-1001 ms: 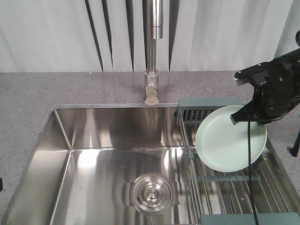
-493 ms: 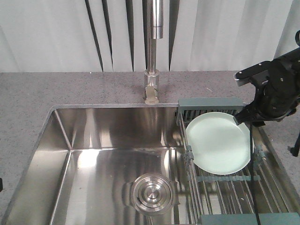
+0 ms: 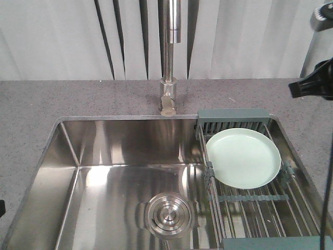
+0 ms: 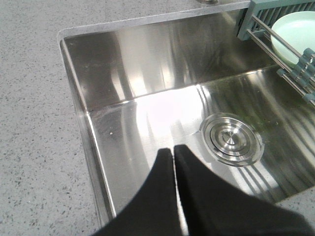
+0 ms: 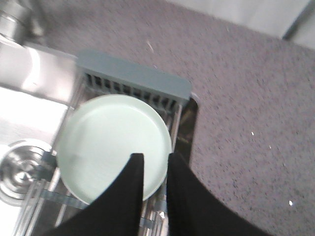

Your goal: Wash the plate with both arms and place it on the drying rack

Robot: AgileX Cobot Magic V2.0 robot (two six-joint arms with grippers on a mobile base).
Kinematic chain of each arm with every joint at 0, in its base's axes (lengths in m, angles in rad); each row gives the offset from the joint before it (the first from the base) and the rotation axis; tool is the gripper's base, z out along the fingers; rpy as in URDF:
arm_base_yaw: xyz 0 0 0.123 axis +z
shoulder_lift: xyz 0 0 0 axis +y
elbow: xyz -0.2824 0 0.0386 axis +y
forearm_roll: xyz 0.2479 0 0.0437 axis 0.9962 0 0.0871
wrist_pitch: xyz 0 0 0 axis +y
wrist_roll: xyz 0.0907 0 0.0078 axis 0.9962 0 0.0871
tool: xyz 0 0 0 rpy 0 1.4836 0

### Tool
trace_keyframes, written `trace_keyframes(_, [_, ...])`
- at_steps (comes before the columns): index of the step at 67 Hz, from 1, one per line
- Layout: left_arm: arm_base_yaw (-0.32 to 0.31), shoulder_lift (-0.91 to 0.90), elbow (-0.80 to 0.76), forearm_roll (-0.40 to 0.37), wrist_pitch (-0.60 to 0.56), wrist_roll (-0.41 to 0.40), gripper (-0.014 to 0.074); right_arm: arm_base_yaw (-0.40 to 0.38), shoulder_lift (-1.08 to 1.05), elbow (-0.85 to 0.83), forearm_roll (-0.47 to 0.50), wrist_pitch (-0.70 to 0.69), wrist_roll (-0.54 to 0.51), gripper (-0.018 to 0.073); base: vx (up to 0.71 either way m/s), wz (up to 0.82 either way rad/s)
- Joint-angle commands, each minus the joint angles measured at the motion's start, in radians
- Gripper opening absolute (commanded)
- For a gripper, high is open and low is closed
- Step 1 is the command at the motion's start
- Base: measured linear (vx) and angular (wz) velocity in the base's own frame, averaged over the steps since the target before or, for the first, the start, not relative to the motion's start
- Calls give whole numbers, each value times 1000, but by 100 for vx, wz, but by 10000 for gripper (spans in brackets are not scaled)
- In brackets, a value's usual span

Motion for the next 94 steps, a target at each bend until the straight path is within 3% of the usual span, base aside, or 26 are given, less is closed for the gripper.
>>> trace_keyframes(1, [1, 5, -28, -28, -65, -9, -8, -4, -142, -26, 116, -44, -97, -17, 0, 0])
trace_keyframes(10, [1, 5, -28, -28, -65, -9, -8, -4, -331, 60, 180, -79, -143, -8, 0, 0])
trace_keyframes(26, [1, 5, -28, -28, -65, -14, -8, -4, -680, 436, 219, -203, -147, -8, 0, 0])
trace_keyframes(49, [1, 5, -28, -28, -62, -14, -6, -4, -956, 832, 252, -314, -151, -7, 0, 0])
trace_keyframes(66, [1, 5, -28, -37, -76, -15, -6, -4, -996, 892, 250, -311, -161, -7, 0, 0])
trace_keyframes(84, [1, 5, -66, -211, -209, -10, -6, -4, -996, 892, 250, -282, -161, -4, 0, 0])
trace_keyframes(94, [1, 58, -172, -270, -231, 51, -6, -4, -996, 892, 250, -275, -161, -4, 0, 0])
